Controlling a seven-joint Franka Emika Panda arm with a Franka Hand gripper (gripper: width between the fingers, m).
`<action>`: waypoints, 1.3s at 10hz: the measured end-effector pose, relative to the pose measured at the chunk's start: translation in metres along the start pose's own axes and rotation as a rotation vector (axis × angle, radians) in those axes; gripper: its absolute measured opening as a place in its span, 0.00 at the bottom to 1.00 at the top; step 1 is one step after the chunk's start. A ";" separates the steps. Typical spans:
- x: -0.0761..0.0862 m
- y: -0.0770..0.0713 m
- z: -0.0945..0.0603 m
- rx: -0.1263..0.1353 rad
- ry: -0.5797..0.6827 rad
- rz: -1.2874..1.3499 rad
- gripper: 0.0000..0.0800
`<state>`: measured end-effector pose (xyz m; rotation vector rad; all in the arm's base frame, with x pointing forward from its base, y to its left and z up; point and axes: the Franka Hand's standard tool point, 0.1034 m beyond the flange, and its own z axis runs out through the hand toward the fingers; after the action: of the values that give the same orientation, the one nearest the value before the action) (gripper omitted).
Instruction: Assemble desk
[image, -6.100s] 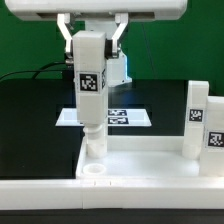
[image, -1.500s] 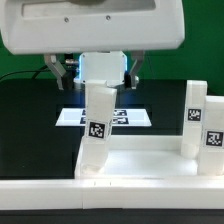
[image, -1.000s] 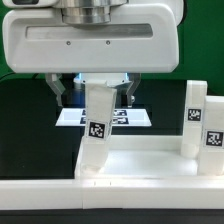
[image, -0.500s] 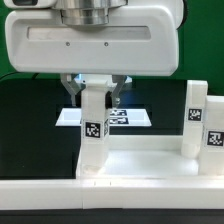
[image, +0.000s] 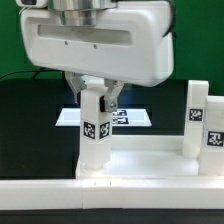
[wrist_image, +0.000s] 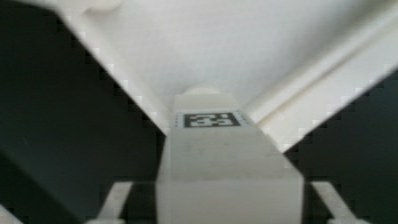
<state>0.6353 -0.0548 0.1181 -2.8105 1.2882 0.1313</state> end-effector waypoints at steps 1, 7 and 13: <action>0.001 0.001 0.000 0.006 -0.004 0.154 0.36; 0.003 -0.001 0.005 0.094 -0.047 0.687 0.36; -0.010 0.006 0.010 0.076 -0.008 0.084 0.81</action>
Offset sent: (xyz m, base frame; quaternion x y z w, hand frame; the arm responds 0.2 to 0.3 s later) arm 0.0028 0.0110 -0.0110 0.1257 -0.0459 0.3790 0.9157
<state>0.6243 -0.0505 0.1090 -2.6912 1.3799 0.0954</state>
